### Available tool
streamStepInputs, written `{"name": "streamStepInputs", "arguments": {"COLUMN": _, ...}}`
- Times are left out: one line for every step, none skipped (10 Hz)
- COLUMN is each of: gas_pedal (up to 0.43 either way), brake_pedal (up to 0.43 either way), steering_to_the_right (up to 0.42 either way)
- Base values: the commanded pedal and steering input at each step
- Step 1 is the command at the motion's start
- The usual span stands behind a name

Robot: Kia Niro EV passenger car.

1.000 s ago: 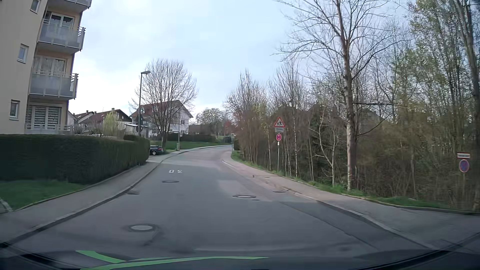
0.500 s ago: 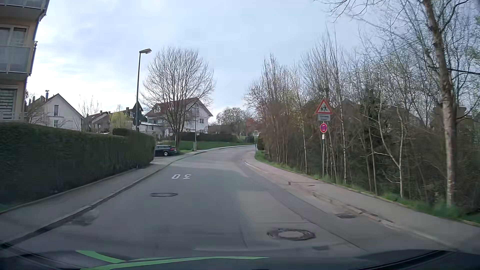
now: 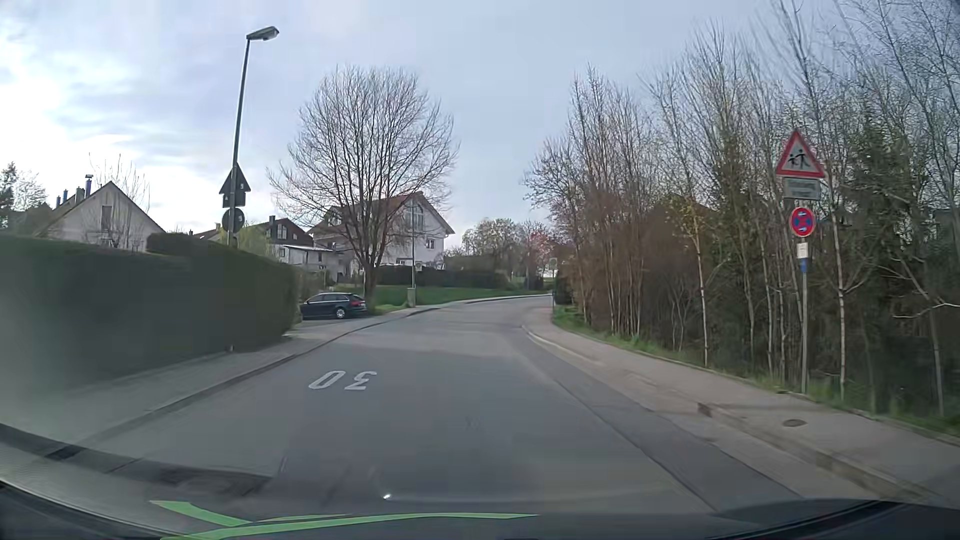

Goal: Follow the waypoints while adhering to traffic rules and regulations

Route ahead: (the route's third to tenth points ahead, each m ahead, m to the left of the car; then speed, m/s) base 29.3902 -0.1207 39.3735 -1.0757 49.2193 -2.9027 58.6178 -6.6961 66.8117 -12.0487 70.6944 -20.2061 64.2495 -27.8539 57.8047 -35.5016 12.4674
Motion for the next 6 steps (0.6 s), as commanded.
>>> {"name": "streamStepInputs", "arguments": {"gas_pedal": 0.15, "brake_pedal": 0.0, "steering_to_the_right": -0.025}}
{"name": "streamStepInputs", "arguments": {"gas_pedal": 0.15, "brake_pedal": 0.0, "steering_to_the_right": -0.023}}
{"name": "streamStepInputs", "arguments": {"gas_pedal": 0.15, "brake_pedal": 0.0, "steering_to_the_right": -0.019}}
{"name": "streamStepInputs", "arguments": {"gas_pedal": 0.15, "brake_pedal": 0.0, "steering_to_the_right": -0.014}}
{"name": "streamStepInputs", "arguments": {"gas_pedal": 0.15, "brake_pedal": 0.0, "steering_to_the_right": -0.012}}
{"name": "streamStepInputs", "arguments": {"gas_pedal": 0.15, "brake_pedal": 0.0, "steering_to_the_right": -0.01}}
